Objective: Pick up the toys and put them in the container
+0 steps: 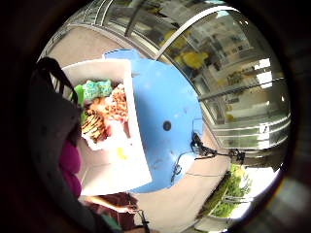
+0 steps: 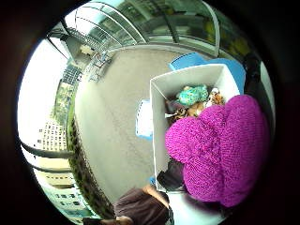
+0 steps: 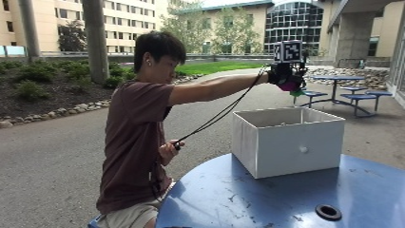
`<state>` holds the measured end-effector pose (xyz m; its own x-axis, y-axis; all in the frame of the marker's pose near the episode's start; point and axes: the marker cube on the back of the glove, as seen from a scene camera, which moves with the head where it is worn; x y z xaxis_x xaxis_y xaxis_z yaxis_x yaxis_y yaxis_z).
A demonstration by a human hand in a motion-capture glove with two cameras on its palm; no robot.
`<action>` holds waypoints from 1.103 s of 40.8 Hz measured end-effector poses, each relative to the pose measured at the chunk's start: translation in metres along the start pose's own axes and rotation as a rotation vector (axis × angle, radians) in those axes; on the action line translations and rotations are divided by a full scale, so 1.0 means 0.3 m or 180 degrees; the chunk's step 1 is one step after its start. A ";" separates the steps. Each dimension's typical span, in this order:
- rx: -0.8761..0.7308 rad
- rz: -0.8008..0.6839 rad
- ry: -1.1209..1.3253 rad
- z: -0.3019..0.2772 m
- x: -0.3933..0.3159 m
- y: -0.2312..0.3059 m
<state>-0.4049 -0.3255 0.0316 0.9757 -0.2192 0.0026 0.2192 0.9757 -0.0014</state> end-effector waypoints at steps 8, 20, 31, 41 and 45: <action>-0.0592 -0.0088 -0.0058 0.046 0.040 0.038; -0.0224 -0.0183 -0.0268 0.015 0.002 0.045; -0.0217 -0.0177 -0.0287 0.080 0.013 0.083; -0.0282 -0.0232 -0.0221 0.094 -0.021 0.106; -0.0292 -0.0258 -0.0217 0.093 -0.049 0.108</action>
<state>-0.4121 -0.2905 0.0594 0.9530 -0.2936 0.0745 0.2996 0.9498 -0.0899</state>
